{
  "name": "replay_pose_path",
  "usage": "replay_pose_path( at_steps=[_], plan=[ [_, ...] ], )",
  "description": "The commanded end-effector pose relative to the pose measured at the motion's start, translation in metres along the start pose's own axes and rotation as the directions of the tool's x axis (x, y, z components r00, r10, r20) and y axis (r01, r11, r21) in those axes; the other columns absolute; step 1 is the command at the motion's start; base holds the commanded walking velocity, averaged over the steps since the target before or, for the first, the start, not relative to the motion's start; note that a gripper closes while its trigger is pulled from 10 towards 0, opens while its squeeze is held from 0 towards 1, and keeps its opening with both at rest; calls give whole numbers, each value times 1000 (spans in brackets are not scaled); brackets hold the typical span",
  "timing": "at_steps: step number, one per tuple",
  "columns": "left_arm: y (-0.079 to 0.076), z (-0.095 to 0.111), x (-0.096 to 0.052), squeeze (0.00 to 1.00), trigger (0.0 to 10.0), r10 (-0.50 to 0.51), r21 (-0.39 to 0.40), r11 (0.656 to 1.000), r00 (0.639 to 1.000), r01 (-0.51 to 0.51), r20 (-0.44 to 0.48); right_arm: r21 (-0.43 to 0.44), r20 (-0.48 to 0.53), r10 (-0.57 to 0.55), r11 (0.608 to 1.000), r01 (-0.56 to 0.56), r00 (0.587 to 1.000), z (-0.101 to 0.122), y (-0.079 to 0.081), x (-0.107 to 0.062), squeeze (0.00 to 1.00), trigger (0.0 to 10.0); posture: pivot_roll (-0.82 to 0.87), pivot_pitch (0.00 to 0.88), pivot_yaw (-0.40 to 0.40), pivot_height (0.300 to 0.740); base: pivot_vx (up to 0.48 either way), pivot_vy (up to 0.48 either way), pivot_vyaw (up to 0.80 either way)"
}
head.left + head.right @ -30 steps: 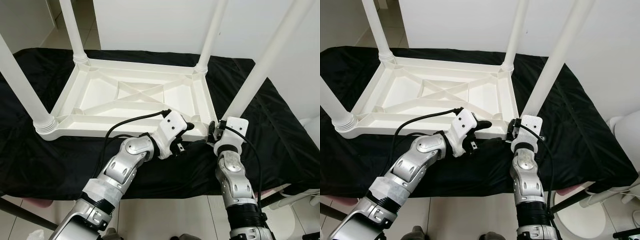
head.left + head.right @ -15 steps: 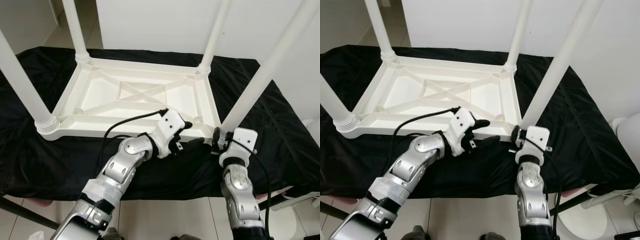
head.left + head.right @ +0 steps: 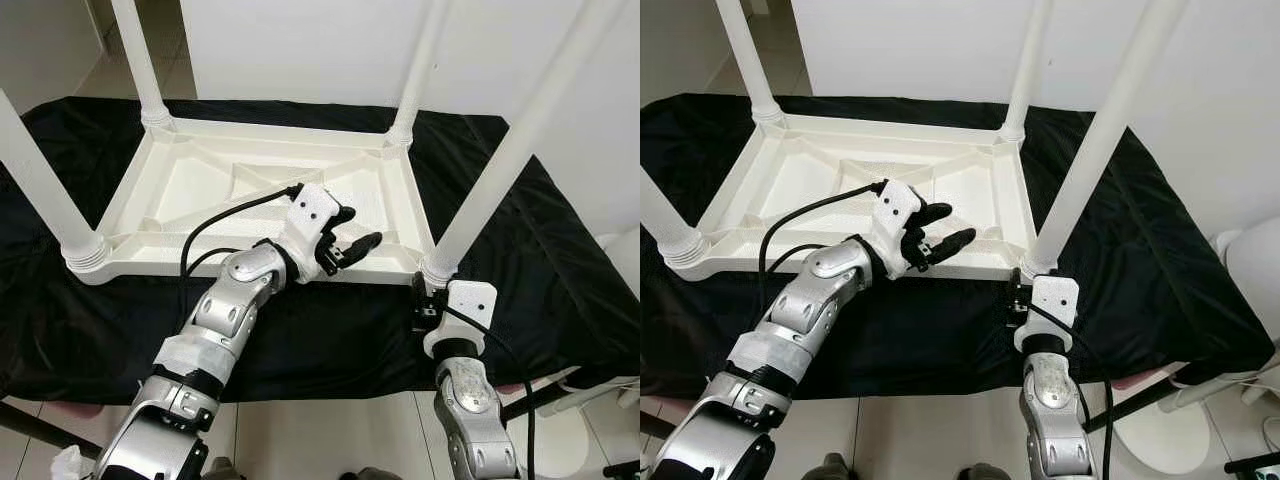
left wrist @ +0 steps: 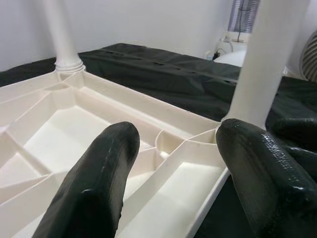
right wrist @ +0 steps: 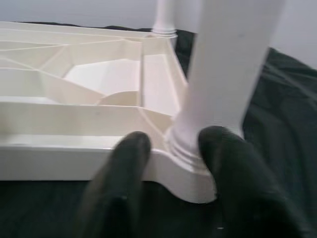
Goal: Building children table
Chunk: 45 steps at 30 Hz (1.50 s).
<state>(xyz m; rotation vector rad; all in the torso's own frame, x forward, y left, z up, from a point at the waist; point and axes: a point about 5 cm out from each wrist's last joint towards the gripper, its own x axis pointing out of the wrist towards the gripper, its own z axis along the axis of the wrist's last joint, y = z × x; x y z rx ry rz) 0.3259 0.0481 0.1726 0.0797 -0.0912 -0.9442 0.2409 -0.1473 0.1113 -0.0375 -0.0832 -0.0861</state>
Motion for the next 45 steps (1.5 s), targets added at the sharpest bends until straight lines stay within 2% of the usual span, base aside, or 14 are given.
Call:
replay_pose_path(
  at_steps=[1,5,7,8,10,11,16,20,26,28,35,40,42,45],
  plan=[
    [7,3,1,0,10000,77,11,997,997,-77,4,13,11,25,1000,-25,1000,2,3,0,0,0,0,0,-42,740,0,0,0],
    [12,1,-3,0,10000,99,27,995,995,-99,-8,28,16,69,997,-70,997,3,9,1,0,0,6,0,-46,740,0,0,0],
    [13,0,-4,0,10000,101,33,994,995,-100,-13,47,15,77,996,-78,997,4,9,3,0,549,12,0,-52,740,0,0,0],
    [15,0,-6,0,10000,106,36,994,994,-106,-16,46,17,92,995,-92,996,4,10,6,0,8745,12,0,-52,740,0,0,0],
    [15,0,-6,0,10000,106,36,994,994,-106,-16,46,17,92,995,-92,996,4,10,6,0,8745,12,0,-52,740,0,0,0],
    [19,1,-9,0,10000,117,46,992,993,-116,-19,56,24,90,994,-91,996,7,8,15,0,10000,19,0,-55,740,0,0,0],
    [23,1,-11,0,10000,129,63,990,991,-127,-25,62,31,71,995,-72,997,9,3,22,0,10000,21,0,-54,740,0,0,0],
    [32,-7,-17,0,10000,166,146,978,979,-148,-121,67,39,32,997,-34,999,10,-8,28,0,10000,31,0,-59,740,0,0,0],
    [37,-10,-22,0,10000,185,175,972,969,-156,-162,65,32,-31,997,29,999,8,-20,26,0,10000,31,0,-60,740,0,0,0],
    [39,-12,-27,0,10000,171,204,970,966,-131,-194,58,21,-104,993,103,994,5,-33,23,0,10000,26,0,-57,740,0,0,0],
    [40,-15,-36,0,10000,123,253,966,962,-59,-244,46,12,-177,983,176,984,2,-50,22,0,10000,22,0,-53,740,0,0,0],
    [40,-15,-37,0,10000,122,261,964,961,-55,-248,43,11,-184,982,183,983,1,-52,22,0,10000,21,0,-52,740,0,0,0],
    [38,-17,-46,0,10000,34,249,968,961,37,-274,36,12,-190,981,189,982,2,-54,22,0,10000,22,0,-52,740,0,0,0],
    [35,-18,-49,0,10000,-13,242,966,959,84,-284,34,11,-189,981,189,982,1,-54,21,0,10000,22,0,-54,740,0,0,0]
  ],
)
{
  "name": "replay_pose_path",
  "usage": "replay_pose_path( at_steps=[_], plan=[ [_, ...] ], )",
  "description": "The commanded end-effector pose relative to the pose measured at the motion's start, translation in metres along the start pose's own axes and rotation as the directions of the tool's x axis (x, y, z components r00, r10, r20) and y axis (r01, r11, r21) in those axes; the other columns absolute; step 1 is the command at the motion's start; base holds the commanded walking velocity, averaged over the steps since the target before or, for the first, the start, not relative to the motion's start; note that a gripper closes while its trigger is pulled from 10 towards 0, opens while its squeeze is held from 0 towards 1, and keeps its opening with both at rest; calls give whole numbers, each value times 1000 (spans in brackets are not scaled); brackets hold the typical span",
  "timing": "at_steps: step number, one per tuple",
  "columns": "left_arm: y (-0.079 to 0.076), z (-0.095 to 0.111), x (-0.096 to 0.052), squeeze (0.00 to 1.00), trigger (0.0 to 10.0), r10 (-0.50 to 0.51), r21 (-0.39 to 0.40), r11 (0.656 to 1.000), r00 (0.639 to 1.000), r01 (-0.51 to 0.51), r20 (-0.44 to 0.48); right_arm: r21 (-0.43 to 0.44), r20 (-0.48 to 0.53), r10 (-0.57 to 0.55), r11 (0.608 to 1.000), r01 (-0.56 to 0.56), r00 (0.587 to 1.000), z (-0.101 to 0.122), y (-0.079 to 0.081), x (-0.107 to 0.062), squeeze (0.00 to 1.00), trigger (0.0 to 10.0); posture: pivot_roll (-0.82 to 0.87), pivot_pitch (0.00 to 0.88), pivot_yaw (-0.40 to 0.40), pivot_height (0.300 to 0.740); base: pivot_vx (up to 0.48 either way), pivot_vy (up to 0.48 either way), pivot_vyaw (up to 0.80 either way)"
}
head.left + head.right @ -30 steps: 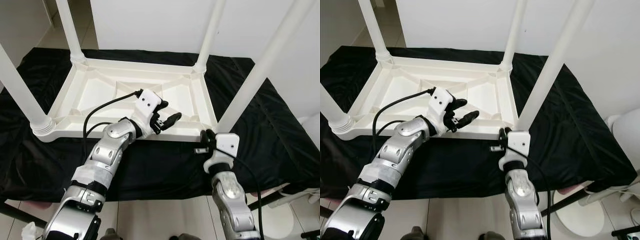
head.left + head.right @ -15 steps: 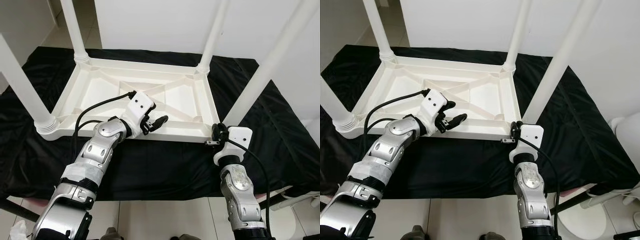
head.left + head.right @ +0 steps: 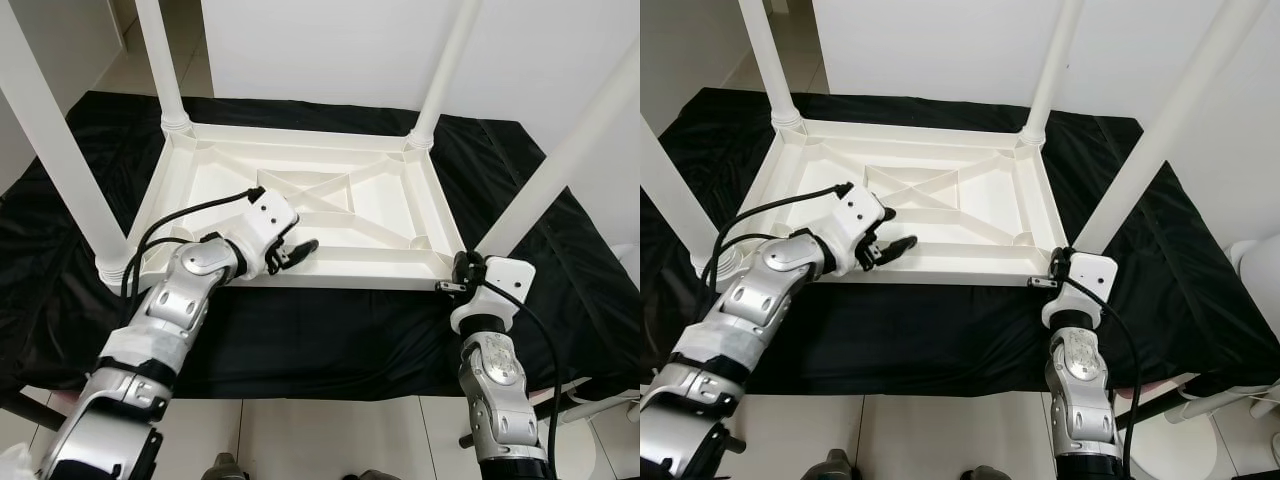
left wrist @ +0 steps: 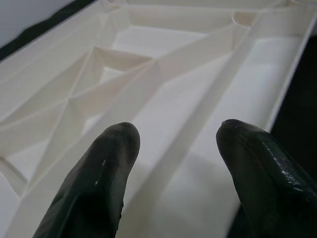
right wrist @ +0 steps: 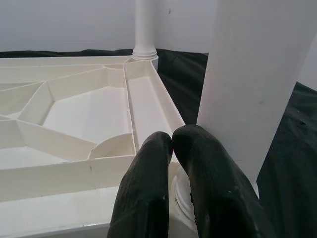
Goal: Building children table
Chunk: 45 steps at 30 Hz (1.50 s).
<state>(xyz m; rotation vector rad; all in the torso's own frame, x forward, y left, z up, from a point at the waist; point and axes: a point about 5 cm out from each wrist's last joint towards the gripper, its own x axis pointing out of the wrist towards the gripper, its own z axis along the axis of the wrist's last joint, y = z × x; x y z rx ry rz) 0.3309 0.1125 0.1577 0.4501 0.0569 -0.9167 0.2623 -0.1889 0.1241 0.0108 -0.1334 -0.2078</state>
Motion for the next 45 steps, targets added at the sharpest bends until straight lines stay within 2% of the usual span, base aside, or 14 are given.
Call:
replay_pose_path(
  at_steps=[1,3,6,12,14,19,27,32,33,38,41,45],
  plan=[
    [-9,0,-1,0,10000,-78,9,997,997,78,14,-20,-30,-64,998,63,997,-7,-14,-3,0,10000,22,0,-54,740,0,0,0],
    [-13,0,-3,0,10000,-114,-4,993,993,114,21,-21,-32,-57,998,56,998,-8,-13,-3,0,10000,21,1,-56,740,0,0,0],
    [-25,0,-9,0,10000,-219,-36,975,974,221,51,-21,-33,-35,999,35,999,-8,-9,-4,0,10000,20,2,-57,740,0,0,0],
    [-27,-8,-9,0,10000,-213,-23,977,977,213,7,-17,-30,-15,1000,15,999,-8,-5,-4,0,10000,20,2,-59,740,0,0,0],
    [-22,-19,-6,0,10000,-138,-31,990,989,137,-58,-13,-39,-10,1000,10,999,-9,-3,-5,0,10000,19,2,-59,740,0,0,0],
    [-16,-25,-4,0,10000,-71,-53,996,992,66,-101,-11,-42,-9,1000,9,999,-10,-2,-6,0,10000,18,3,-58,740,0,0,0],
    [-12,-28,-3,0,10000,-34,-82,996,993,25,-111,-8,-43,-12,1000,12,999,-10,-2,-6,0,10000,10,1,-54,740,0,0,0],
    [-5,-31,-1,0,10000,28,-108,993,990,-44,-141,-6,-42,-16,1000,15,999,-10,-1,-6,0,10000,11,1,-51,740,0,0,0],
    [-2,-33,0,0,10000,68,-116,989,985,-87,-158,-5,-40,-18,1000,18,999,-9,-1,-6,0,10000,11,4,-50,740,0,0,0],
    [5,-38,1,0,10000,141,-99,982,970,-162,-198,-3,-41,-20,1000,20,999,-10,-1,-6,0,10000,12,6,-51,740,0,0,0],
    [16,-38,1,0,10000,231,-100,961,947,-259,-225,-1,-43,-19,1000,19,999,-10,1,-6,0,10000,11,7,-49,740,0,0,0],
    [22,-36,1,0,10000,268,-84,952,936,-294,-229,0,-43,-20,1000,20,999,-10,1,-6,0,10000,11,6,-49,740,0,0,0]
  ],
)
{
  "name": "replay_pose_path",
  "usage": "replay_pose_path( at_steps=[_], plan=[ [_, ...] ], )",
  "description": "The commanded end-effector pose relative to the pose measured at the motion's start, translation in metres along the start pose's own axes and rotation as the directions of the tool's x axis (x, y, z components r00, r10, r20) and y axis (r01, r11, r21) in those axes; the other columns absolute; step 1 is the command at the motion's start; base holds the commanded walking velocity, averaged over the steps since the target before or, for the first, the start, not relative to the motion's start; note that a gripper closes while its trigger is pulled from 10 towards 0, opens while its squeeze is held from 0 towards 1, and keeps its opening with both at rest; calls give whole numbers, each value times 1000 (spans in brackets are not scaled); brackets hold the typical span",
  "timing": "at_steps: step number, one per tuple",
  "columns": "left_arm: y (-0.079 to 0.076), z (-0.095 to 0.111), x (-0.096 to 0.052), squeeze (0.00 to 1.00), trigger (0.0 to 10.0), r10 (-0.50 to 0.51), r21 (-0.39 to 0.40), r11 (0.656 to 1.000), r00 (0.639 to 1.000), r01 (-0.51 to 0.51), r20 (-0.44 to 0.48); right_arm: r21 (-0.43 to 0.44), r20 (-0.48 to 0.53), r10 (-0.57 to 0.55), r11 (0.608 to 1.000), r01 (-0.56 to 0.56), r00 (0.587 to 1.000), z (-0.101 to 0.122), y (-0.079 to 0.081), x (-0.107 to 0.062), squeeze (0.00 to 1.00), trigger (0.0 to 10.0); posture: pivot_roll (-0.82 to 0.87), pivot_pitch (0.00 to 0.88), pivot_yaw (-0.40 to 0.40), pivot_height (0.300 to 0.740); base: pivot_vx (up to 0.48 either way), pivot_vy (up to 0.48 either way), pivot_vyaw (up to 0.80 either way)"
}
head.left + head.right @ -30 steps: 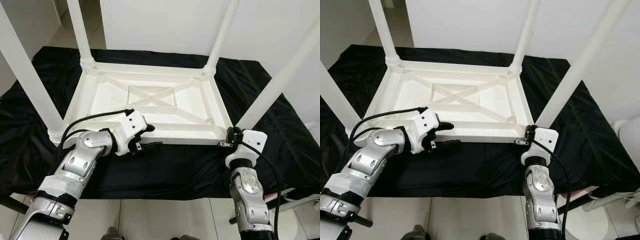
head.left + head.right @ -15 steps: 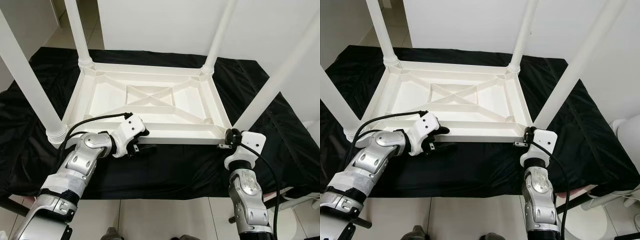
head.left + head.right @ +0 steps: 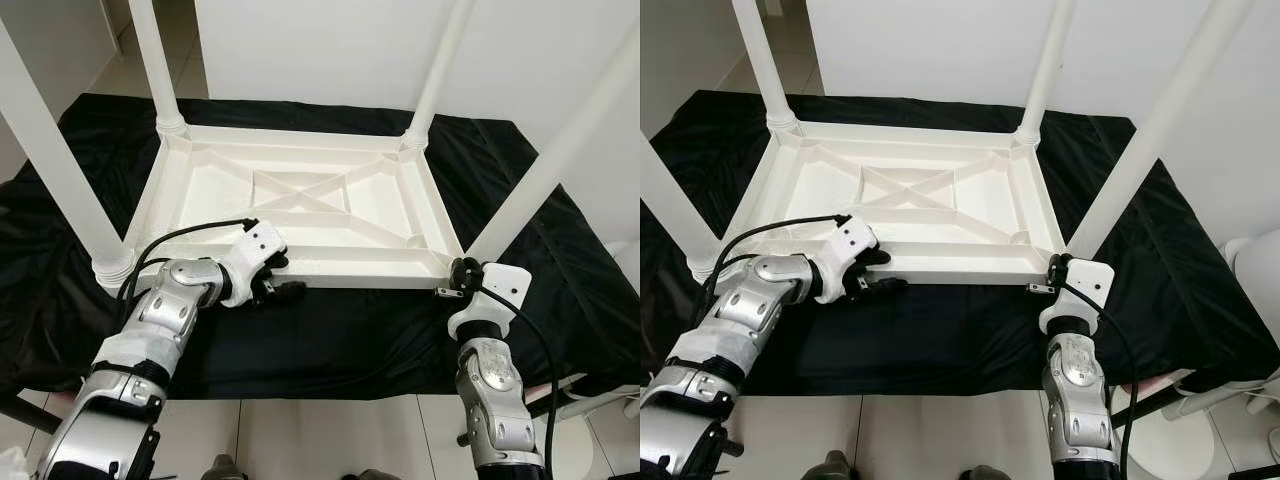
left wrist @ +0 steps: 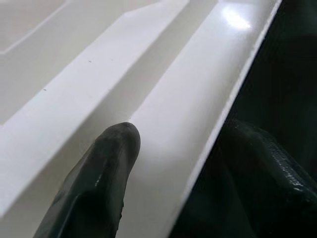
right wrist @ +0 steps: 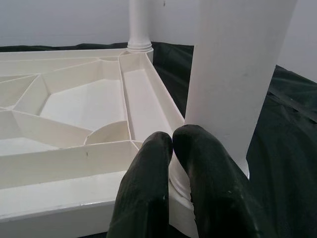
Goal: Building children table
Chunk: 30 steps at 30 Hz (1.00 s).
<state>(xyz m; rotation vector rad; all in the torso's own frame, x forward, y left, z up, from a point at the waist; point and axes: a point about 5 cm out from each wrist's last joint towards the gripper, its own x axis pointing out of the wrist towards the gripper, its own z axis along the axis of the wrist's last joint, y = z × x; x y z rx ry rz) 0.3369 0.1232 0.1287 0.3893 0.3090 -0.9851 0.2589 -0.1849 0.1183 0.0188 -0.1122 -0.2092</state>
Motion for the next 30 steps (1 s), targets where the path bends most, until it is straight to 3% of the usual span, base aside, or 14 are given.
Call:
replay_pose_path(
  at_steps=[1,2,3,6,7,9,10,12,13,25,26,27,28,30],
  plan=[
    [22,-2,-4,0,10000,401,-5,916,916,-401,-20,-5,-21,-18,1000,18,1000,-5,-3,-1,0,10000,11,6,-49,740,0,0,0],
    [25,-1,-5,0,10000,419,-9,908,908,-419,-20,-6,-21,-19,1000,19,1000,-4,-3,-1,0,10000,11,6,-49,740,0,0,0],
    [27,0,-5,0,8784,433,-10,901,901,-433,-17,-7,-21,-20,1000,20,1000,-4,-3,-1,0,10000,11,6,-49,740,0,0,0],
    [27,0,-5,0,8784,433,-10,901,901,-433,-17,-7,-21,-20,1000,20,1000,-4,-3,-1,0,10000,11,6,-49,740,0,0,0],
    [29,1,-6,0,5216,450,-15,893,893,-451,-14,-7,-20,-21,1000,21,1000,-4,-3,0,0,10000,10,6,-47,740,0,0,0],
    [29,1,-6,0,5216,450,-15,893,893,-451,-14,-7,-20,-21,1000,21,1000,-4,-3,0,0,10000,10,6,-47,740,0,0,0],
    [31,3,-6,0,1569,463,-12,886,887,-463,-4,-6,-19,-21,1000,21,1000,-4,-3,0,0,10000,10,5,-46,740,0,0,0],
    [31,3,-6,0,1569,463,-12,886,887,-463,-4,-6,-19,-21,1000,21,1000,-4,-3,0,0,10000,10,5,-46,740,0,0,0],
    [32,4,-6,0,0,465,-10,885,885,-465,5,-6,-19,-22,1000,22,1000,-4,-2,0,0,10000,9,7,-46,740,0,0,0],
    [21,16,7,0,627,415,-9,909,908,-416,61,-6,-14,-26,1000,26,1000,-3,-1,1,0,10000,5,7,-41,740,0,0,0],
    [17,19,10,0,3255,392,-6,920,916,-393,83,-6,-13,-26,1000,26,1000,-3,-1,1,0,10000,4,6,-39,740,0,0,0],
    [17,19,10,0,3255,392,-6,920,916,-393,83,-6,-13,-26,1000,26,1000,-3,-1,1,0,10000,4,6,-39,740,0,0,0],
    [13,23,13,0,8941,368,0,929,922,-371,118,-8,-13,-26,1000,26,1000,-3,-1,1,0,10000,4,5,-39,740,0,0,0],
    [6,30,15,0,10000,323,10,944,929,-330,182,-10,-12,-27,1000,27,1000,-3,-1,1,0,10000,5,7,-38,740,0,0,0]
  ],
)
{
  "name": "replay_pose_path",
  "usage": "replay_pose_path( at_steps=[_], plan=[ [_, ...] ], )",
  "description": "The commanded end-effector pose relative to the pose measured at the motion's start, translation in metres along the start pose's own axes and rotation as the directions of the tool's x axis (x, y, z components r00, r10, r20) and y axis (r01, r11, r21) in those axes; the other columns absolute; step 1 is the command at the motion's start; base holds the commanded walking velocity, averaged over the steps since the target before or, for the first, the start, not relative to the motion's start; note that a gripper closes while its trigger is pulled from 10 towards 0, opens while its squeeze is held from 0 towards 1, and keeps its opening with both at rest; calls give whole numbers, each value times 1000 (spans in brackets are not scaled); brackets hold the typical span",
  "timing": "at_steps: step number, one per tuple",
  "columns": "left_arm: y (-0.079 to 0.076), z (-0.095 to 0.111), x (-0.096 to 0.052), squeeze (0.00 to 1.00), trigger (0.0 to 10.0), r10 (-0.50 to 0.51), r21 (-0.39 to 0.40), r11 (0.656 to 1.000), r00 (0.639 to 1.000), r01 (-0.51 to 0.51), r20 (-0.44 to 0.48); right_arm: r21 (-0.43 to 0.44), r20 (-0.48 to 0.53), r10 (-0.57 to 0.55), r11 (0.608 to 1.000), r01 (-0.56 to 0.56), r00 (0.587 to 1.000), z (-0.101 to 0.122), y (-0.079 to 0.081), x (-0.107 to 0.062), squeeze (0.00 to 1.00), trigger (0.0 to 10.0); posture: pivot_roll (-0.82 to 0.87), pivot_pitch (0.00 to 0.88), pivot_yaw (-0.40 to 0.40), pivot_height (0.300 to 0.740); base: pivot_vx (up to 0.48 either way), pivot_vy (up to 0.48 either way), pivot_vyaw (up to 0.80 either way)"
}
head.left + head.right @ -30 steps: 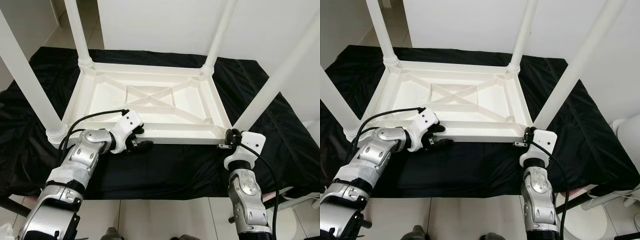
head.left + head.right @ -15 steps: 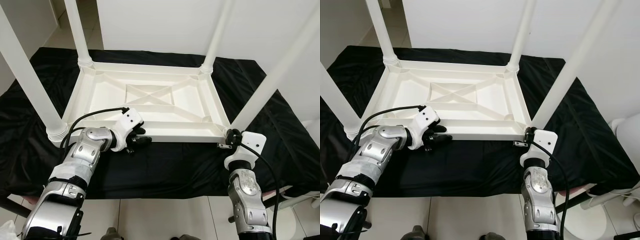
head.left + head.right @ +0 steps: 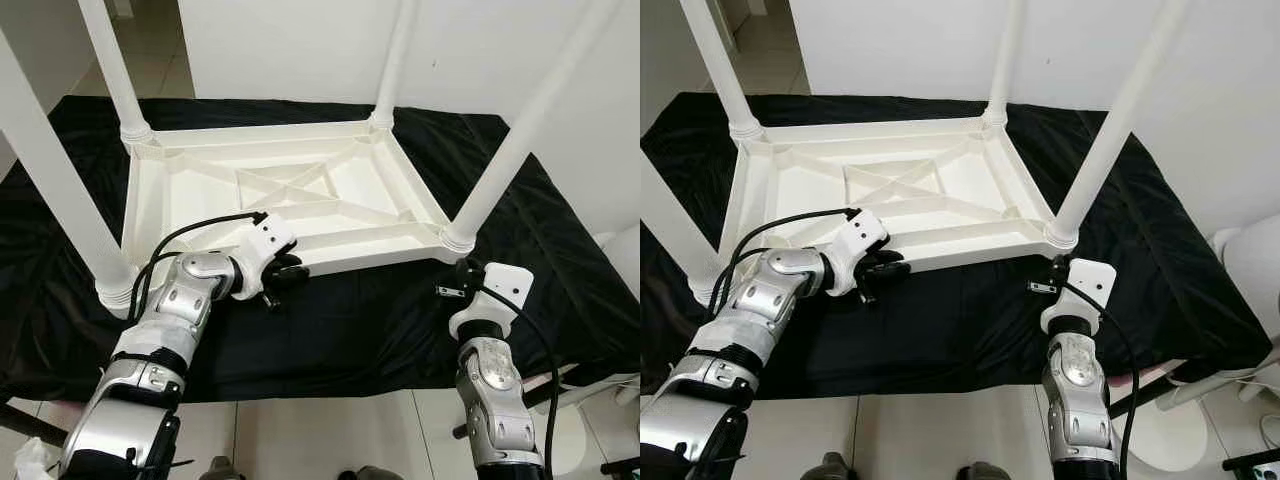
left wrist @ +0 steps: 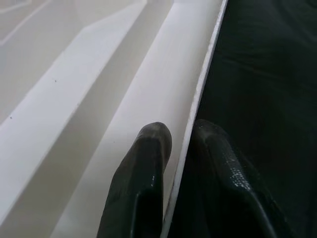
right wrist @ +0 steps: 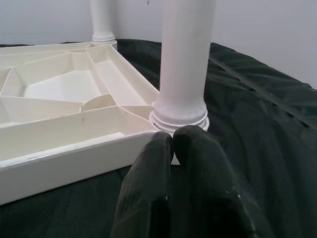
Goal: Building children table
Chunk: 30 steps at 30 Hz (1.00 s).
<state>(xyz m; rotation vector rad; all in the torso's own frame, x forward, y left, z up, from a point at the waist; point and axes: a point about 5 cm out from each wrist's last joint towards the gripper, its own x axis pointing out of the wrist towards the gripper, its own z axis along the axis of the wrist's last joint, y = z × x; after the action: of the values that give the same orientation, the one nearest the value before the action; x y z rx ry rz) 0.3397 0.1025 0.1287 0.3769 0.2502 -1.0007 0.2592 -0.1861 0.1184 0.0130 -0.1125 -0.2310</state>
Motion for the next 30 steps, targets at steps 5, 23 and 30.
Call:
replay_pose_path(
  at_steps=[5,23,30],
  plan=[
    [10,23,0,0,10000,297,24,953,943,-304,153,-5,-13,-6,1000,6,1000,-3,1,0,0,10000,5,8,-37,740,0,0,0],
    [14,27,-26,0,10000,298,-51,954,904,-297,307,-5,-10,1,1000,-1,1000,-4,4,1,0,10000,24,9,-29,740,0,0,0],
    [10,18,-46,0,10000,348,-126,938,855,-324,384,-13,-5,4,1000,-4,1000,-5,4,6,0,10000,59,7,-38,740,0,0,0]
  ],
)
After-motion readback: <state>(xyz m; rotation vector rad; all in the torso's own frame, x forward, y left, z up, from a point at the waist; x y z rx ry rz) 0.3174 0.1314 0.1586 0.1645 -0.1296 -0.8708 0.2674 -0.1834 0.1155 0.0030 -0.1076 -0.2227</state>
